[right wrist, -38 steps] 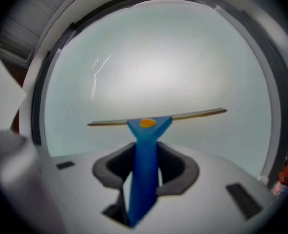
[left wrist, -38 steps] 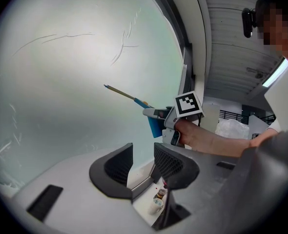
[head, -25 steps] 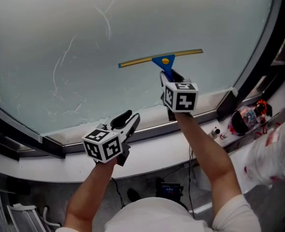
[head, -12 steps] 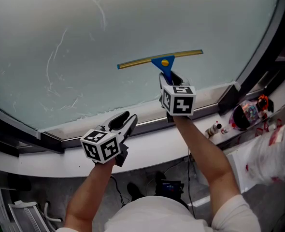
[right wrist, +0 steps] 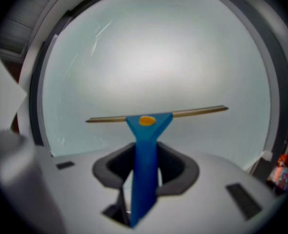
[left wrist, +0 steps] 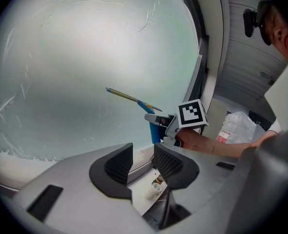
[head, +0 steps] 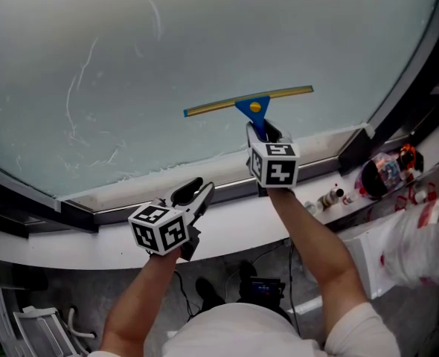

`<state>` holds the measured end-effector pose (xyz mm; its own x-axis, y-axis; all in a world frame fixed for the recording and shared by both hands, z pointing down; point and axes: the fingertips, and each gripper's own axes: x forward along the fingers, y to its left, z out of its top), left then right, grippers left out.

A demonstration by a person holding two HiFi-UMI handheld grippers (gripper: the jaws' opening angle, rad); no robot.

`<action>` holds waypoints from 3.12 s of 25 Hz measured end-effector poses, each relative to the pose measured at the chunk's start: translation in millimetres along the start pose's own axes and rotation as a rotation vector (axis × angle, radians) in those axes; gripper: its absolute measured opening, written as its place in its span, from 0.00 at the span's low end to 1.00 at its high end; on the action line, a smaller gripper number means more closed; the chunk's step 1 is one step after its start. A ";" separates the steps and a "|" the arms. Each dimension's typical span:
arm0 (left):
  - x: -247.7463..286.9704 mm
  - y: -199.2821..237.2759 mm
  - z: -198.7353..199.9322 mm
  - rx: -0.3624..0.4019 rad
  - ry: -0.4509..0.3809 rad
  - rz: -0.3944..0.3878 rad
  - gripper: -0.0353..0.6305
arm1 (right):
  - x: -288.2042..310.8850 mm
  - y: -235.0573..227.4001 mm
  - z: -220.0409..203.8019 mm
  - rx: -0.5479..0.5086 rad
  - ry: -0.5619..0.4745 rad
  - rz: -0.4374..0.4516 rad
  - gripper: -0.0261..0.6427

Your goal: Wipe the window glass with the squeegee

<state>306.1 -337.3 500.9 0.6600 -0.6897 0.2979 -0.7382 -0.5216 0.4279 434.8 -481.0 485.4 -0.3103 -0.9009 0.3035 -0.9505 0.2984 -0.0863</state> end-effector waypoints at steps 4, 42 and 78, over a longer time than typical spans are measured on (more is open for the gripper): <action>3.7 2.8 -9.2 -0.010 0.018 0.001 0.29 | 4.4 -1.2 -17.3 0.005 0.028 -0.002 0.26; 36.2 25.0 -76.4 -0.061 0.163 0.017 0.29 | 39.5 -16.4 -159.5 -0.058 0.187 -0.017 0.26; 62.4 20.7 -155.4 -0.123 0.282 0.021 0.29 | 69.0 -28.7 -270.9 -0.092 0.289 -0.011 0.26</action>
<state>353.6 -313.1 661.0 0.6704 -0.5239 0.5254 -0.7408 -0.4325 0.5140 444.1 -466.3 765.8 -0.2704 -0.7810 0.5630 -0.9446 0.3281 0.0014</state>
